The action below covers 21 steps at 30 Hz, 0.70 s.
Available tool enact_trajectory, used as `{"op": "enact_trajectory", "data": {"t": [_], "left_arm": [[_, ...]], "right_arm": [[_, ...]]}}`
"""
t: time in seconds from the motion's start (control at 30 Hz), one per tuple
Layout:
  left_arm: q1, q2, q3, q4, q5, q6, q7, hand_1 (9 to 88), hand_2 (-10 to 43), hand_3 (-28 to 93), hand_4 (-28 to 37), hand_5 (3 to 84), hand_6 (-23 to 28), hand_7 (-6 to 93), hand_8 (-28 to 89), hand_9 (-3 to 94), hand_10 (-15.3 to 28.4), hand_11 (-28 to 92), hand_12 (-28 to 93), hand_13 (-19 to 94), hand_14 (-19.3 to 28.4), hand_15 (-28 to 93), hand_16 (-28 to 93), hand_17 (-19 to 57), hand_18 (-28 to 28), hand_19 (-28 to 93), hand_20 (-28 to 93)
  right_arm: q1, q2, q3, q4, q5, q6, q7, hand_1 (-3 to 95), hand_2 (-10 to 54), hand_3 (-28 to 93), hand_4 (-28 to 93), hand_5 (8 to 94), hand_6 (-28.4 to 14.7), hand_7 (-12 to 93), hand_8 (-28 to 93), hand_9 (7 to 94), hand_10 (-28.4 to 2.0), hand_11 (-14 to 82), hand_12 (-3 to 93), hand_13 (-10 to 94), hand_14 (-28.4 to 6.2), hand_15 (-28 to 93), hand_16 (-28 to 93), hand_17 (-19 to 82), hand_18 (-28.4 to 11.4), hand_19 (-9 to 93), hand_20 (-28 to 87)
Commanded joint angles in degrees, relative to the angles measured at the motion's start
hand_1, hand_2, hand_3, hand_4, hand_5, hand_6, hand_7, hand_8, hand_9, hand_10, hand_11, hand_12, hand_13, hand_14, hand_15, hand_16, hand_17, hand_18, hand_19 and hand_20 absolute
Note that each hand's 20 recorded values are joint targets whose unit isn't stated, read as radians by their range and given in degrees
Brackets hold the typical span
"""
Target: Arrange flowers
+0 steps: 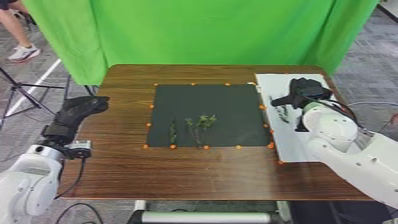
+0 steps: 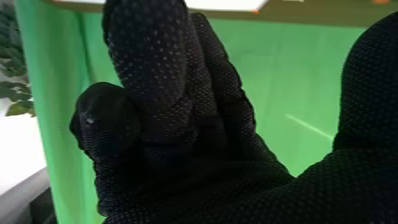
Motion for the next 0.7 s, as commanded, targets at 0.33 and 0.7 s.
{"op": "enact_trajectory", "data": {"t": [0.33,0.7], "left_arm": [[0.07,-0.20,0.17,-0.40,0.33,-0.85,-0.69,30.5,-4.6,61,-16.4,48.5,5.9,17.3,-7,46.2,14.6,23,13,37,17.9,21,-2,5.6,12.3,14,14],[-0.05,-0.54,0.28,-0.43,0.38,-1.05,-0.67,30.7,-4.4,61,-16.4,48.5,5.9,17.4,-7,46.2,14.5,24,13,37,17.9,21,-2,5.6,12.3,14,14]], "right_arm": [[6.01,-2.69,-5.46,5.65,4.45,-7.28,1.71,25.3,-9.5,53,-12,71.7,-7.8,13,-3,83.1,-16.5,14.6,20.3,92,-5.5,37,35,59,-13.4,88,44],[8.04,-6.21,-6.60,7.54,8.16,-9.54,4.01,32.8,-9.5,57,-10,74.5,-6.4,16,-4,86.6,-15.6,16.3,20.8,94,-5.0,38,35,60,-13.0,89,43]]}}
